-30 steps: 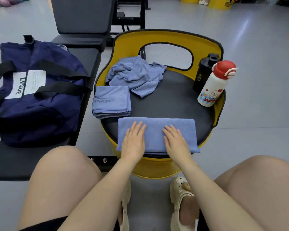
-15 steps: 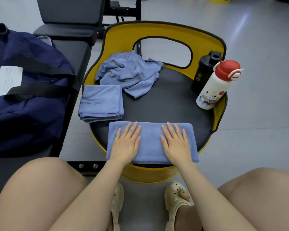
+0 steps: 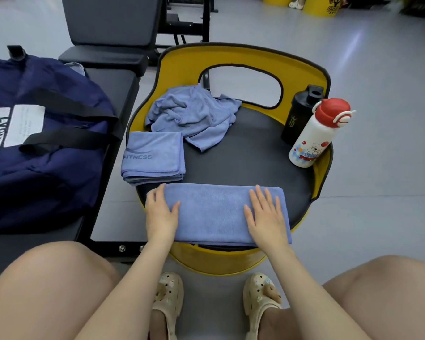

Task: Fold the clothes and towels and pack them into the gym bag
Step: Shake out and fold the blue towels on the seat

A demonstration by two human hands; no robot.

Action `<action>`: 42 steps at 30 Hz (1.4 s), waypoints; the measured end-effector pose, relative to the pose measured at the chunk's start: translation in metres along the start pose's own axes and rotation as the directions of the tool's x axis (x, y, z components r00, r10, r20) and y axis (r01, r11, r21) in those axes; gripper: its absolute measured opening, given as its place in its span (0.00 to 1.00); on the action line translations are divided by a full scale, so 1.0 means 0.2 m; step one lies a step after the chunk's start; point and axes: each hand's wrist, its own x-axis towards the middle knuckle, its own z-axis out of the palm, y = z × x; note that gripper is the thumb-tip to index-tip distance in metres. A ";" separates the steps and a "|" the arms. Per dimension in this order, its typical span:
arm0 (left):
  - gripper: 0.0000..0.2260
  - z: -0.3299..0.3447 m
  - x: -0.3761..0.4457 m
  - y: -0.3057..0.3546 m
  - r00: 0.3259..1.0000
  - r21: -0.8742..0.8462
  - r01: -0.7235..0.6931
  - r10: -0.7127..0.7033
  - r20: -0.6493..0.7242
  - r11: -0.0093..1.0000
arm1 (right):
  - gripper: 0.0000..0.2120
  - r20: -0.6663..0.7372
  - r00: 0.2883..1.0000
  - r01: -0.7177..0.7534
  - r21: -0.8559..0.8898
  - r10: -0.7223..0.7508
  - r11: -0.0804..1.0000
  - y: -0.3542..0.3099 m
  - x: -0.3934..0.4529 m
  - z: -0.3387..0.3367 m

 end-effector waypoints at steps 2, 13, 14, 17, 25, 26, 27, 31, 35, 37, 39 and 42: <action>0.22 -0.01 0.03 0.00 0.991 -0.020 0.134 -0.134 0.015 0.991 | 0.37 0.018 0.997 0.077 0.033 -0.078 0.996 -0.06 -0.01 0.01; 0.10 -0.10 0.09 0.02 0.952 -0.038 0.246 -0.234 0.195 0.968 | 0.40 0.056 0.998 0.016 -0.029 -0.015 0.999 -0.16 0.02 0.05; 0.10 -0.11 0.10 0.02 0.957 -0.071 0.245 -0.229 0.180 0.967 | 0.41 0.058 0.998 0.021 -0.030 -0.019 0.999 -0.18 0.03 0.05; 0.11 -0.16 0.11 0.02 0.971 -0.122 0.225 -0.213 0.105 0.967 | 0.41 0.059 0.998 0.037 -0.019 -0.035 0.999 -0.23 0.04 0.05; 0.14 -0.27 0.09 0.06 0.982 -0.231 0.185 -0.188 0.009 0.955 | 0.41 0.089 0.993 0.075 -0.041 -0.071 0.996 -0.36 0.10 0.09; 0.14 -0.28 0.09 0.06 0.982 -0.255 0.186 -0.191 0.005 0.949 | 0.39 0.095 0.993 0.075 -0.041 -0.071 0.996 -0.37 0.10 0.09; 0.14 -0.28 0.10 0.06 0.981 -0.278 0.185 -0.193 0.001 0.942 | 0.36 0.102 0.992 0.077 -0.047 -0.072 0.996 -0.38 0.10 0.08; 0.13 -0.27 0.09 0.11 0.985 -0.331 0.166 -0.175 0.002 0.929 | 0.29 0.137 0.988 0.080 -0.041 -0.073 0.996 -0.38 0.11 0.07; 0.09 -0.21 0.05 0.20 0.995 -0.334 0.102 -0.099 0.026 0.937 | 0.24 0.059 0.996 0.048 0.239 -0.063 0.970 -0.38 0.10 0.01; 0.10 -0.18 0.02 0.24 0.998 -0.312 0.062 -0.053 0.038 0.948 | 0.17 -0.004 1.000 -0.018 0.575 0.025 0.818 -0.42 0.08 -0.04; 0.11 -0.15 -0.02 0.30 0.997 -0.275 0.021 0.001 0.078 0.961 | 0.12 0.099 0.993 -0.119 0.813 0.066 0.570 -0.48 0.07 -0.11; 0.08 -0.09 -0.07 0.35 0.979 -0.289 -0.019 0.077 0.190 0.957 | 0.14 0.238 0.969 -0.248 0.925 0.071 0.288 -0.51 0.09 -0.19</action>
